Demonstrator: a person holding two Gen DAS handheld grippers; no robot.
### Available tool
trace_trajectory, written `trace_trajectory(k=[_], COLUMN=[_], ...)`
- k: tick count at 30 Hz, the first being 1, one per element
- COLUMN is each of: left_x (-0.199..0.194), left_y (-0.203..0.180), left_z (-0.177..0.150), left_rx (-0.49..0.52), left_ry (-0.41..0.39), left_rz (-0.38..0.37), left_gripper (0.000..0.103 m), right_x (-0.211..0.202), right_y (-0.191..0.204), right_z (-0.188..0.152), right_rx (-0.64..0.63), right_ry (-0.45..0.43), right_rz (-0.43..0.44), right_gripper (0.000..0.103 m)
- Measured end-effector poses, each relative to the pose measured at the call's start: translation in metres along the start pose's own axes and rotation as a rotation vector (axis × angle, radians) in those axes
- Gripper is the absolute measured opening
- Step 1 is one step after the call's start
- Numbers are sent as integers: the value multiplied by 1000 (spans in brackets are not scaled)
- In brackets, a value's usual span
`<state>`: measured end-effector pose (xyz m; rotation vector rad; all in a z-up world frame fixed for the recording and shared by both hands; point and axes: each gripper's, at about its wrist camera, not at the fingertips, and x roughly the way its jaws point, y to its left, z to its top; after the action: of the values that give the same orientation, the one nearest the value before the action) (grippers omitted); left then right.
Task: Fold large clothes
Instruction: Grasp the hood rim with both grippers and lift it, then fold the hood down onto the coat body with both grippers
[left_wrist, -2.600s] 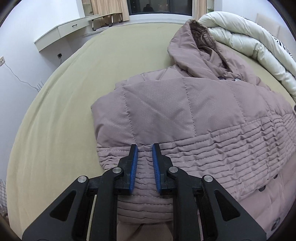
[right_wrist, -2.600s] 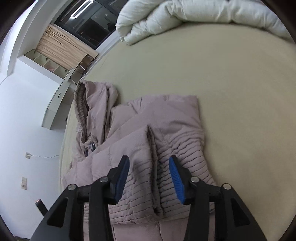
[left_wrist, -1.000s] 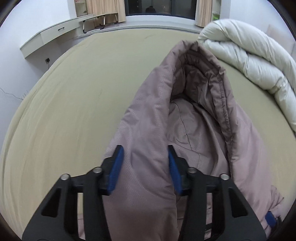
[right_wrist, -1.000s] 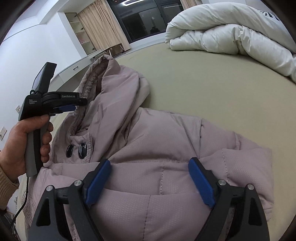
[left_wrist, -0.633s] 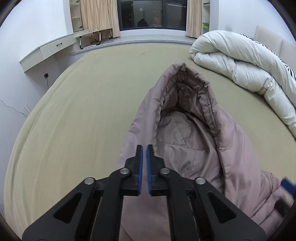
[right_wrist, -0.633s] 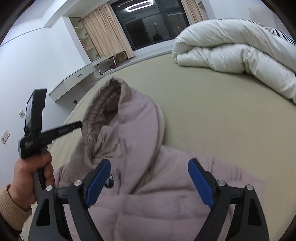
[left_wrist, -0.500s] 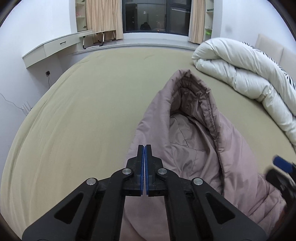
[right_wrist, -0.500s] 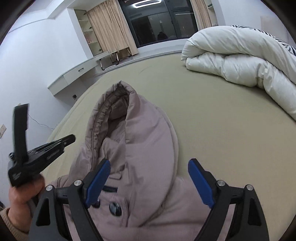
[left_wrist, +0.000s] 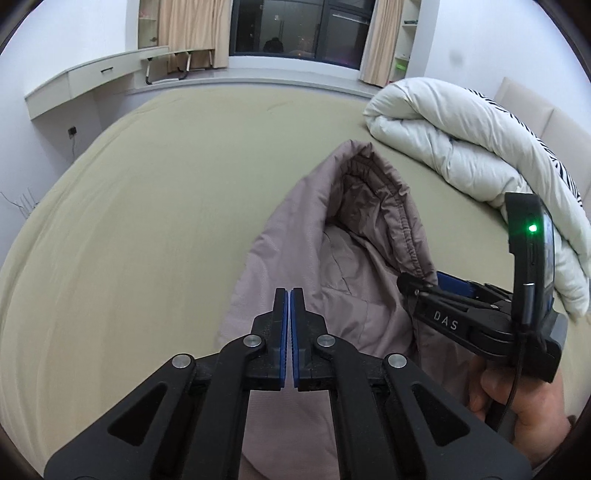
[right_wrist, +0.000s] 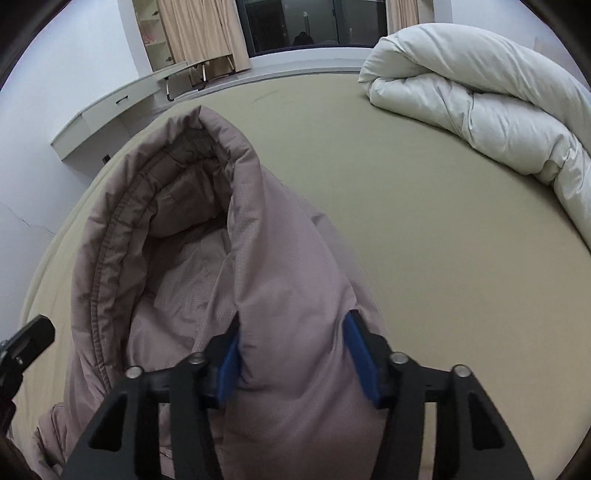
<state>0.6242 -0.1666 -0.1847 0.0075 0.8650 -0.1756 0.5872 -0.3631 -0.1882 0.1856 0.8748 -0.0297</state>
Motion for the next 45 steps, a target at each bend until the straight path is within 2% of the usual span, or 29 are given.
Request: trace_trajectory(k=[1, 3, 5, 6, 9, 14, 18, 20, 21, 26, 32, 35, 38, 41, 45], left_x=[1, 2, 7, 10, 28, 63, 73, 74, 73, 56, -1, -46, -93, -151, -222], left_y=[-3, -7, -13, -18, -29, -25, -1, 2, 1, -3, -1, 5, 12, 19, 23], left_z=[1, 2, 4, 4, 7, 13, 16, 15, 14, 12, 10, 1, -10, -31, -84], left_rx=[6, 7, 14, 34, 91, 104, -13, -17, -10, 5, 31, 9, -17, -45, -64], left_ry=[-2, -11, -18, -14, 19, 79, 73, 75, 71, 33, -55, -106, -160, -217, -255], left_rz=[1, -6, -2, 17, 101, 171, 136, 128, 123, 108, 91, 55, 6, -51, -105], left_gripper=[1, 2, 4, 6, 7, 12, 12, 11, 3, 0, 0, 0, 0, 0, 0], right_x=[-4, -15, -21, -21, -15, -9, -6, -6, -5, -8, -46, -87, -146, -201, -248], right_y=[-2, -7, -16, -18, -21, -24, -33, -33, -34, -37, -30, -23, -12, -3, -9], right_z=[-3, -11, -19, -22, -28, -38, -43, -43, -43, -44, -48, -45, -50, -78, -140], right_rx=[6, 38, 83, 93, 107, 130, 170, 168, 169, 182, 157, 123, 59, 8, 32], right_ry=[-20, -73, -117, -123, -122, -143, -145, -148, -149, -151, -206, -260, -334, -387, -391], right_rz=[16, 66, 128, 133, 112, 111, 132, 131, 131, 121, 65, 83, 128, 154, 165], right_gripper=[34, 26, 23, 20, 19, 16, 14, 14, 13, 12, 11, 11, 11, 11, 11])
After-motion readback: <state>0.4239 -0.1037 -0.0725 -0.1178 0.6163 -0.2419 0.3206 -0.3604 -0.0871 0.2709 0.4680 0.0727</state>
